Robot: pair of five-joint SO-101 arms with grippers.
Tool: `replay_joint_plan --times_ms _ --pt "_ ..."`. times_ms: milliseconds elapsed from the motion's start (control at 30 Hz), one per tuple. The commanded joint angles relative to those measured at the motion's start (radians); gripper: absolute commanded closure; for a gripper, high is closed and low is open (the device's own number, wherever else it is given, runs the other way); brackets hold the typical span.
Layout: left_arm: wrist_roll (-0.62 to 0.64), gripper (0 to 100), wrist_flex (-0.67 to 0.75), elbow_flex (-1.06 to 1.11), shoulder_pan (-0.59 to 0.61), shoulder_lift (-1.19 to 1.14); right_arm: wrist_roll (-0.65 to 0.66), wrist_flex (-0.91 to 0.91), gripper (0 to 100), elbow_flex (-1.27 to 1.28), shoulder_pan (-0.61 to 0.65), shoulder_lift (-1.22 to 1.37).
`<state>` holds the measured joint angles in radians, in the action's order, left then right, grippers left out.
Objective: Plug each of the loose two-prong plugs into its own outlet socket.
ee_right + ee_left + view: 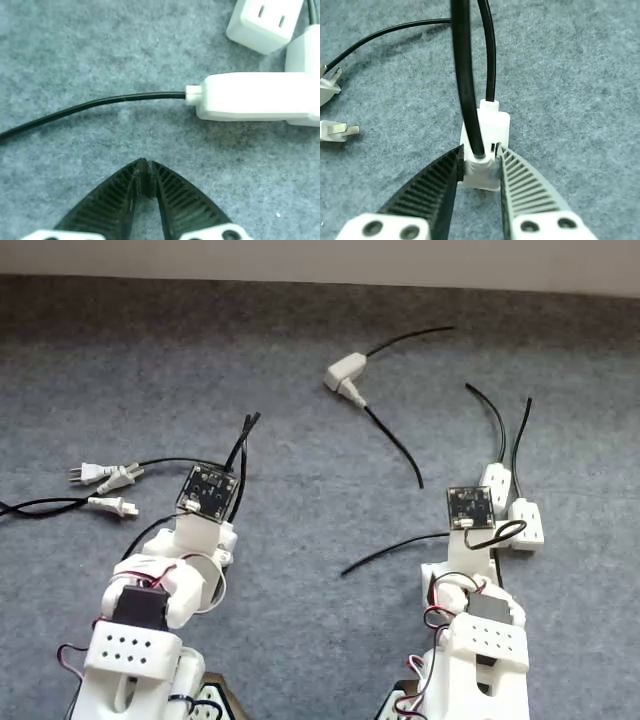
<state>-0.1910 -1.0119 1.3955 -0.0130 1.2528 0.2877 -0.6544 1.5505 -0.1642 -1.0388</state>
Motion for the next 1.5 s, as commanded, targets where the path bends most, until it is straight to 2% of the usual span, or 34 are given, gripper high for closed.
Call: replay_joint_plan --times_ms 0,100,800,933,1100,1233,1467 --pt "-0.002 99 0.081 0.007 0.007 0.008 -0.008 0.021 99.1 -0.001 0.01 0.005" --pt "0.0 99 0.153 0.039 0.005 0.008 -0.008 0.021 99.1 -0.001 0.01 0.005" --pt "0.002 99 0.18 0.051 0.051 0.018 -0.006 0.021 99.1 -0.001 0.01 0.005" --pt "0.078 99 0.184 0.035 0.05 0.018 -0.006 0.021 99.1 -0.001 0.01 0.005" --pt "0.089 99 0.235 0.035 0.005 0.018 -0.006 0.021 99.1 -0.001 0.01 0.005" --pt "0.199 99 0.301 0.031 -0.022 0.018 -0.006 0.021 99.1 -0.001 0.01 0.005" --pt "0.239 99 0.385 0.035 -0.067 0.016 -0.006 0.021 99.1 -0.001 0.01 0.005"
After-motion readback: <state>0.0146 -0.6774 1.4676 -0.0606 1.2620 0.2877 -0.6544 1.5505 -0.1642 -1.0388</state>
